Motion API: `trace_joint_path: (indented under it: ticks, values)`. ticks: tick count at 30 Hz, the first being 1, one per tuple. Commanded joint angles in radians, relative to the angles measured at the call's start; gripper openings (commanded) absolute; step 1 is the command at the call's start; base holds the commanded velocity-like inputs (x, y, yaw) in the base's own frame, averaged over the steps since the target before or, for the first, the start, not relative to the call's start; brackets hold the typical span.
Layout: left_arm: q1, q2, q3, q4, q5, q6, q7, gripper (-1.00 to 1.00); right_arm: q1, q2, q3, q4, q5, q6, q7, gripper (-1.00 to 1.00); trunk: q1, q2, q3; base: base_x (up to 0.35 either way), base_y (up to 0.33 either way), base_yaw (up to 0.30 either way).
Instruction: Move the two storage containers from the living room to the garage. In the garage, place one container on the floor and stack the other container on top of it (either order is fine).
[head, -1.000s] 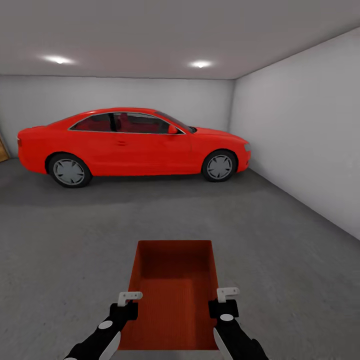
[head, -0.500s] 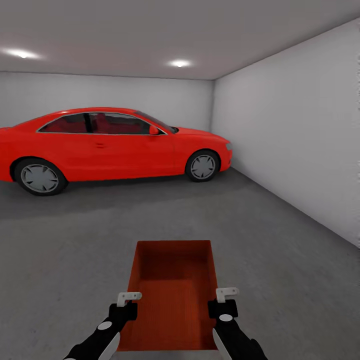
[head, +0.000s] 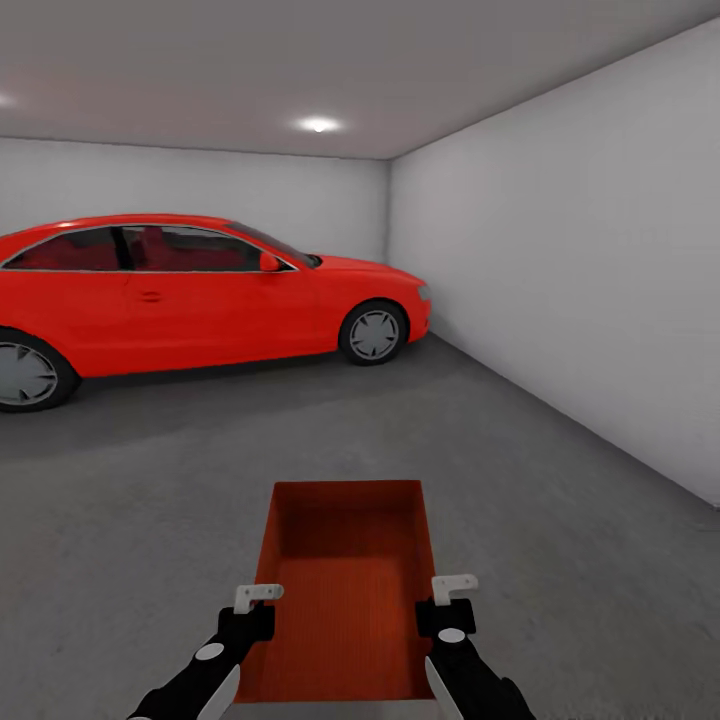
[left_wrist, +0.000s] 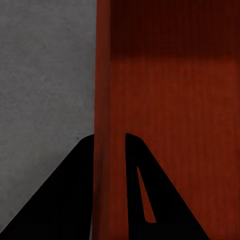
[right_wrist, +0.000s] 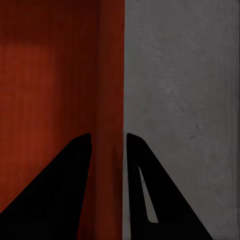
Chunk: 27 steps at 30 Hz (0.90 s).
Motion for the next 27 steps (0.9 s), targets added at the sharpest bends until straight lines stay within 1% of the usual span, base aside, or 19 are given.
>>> trace_joint_path:
  ticks: [1,18,22,27]
  values:
    - [-0.002,0.002,-0.005,-0.002,0.002,-0.004,0.014,-1.0,0.0,-0.017,0.012,0.002,0.029,0.01,-0.013,-1.0,0.0,-0.001,-0.001,0.01,0.0,-0.217]
    - [-0.002,0.002,-0.005,-0.002,0.002,-0.003,0.014,-1.0,0.0,-0.017,0.012,0.002,0.029,0.01,-0.013,-1.0,0.0,-0.001,-0.001,0.012,0.0,-0.217]
    - [-0.002,0.002,-0.005,-0.002,0.002,-0.003,0.014,-1.0,0.0,-0.017,0.012,0.003,0.029,0.01,-0.013,-1.0,0.0,-0.001,-0.001,0.228,0.0,-0.215]
    - [-0.002,0.002,-0.005,-0.002,0.001,-0.003,0.014,-1.0,0.0,-0.017,0.012,0.002,0.029,0.01,-0.013,-1.0,0.0,-0.001,-0.001,0.313,0.0,-0.215]
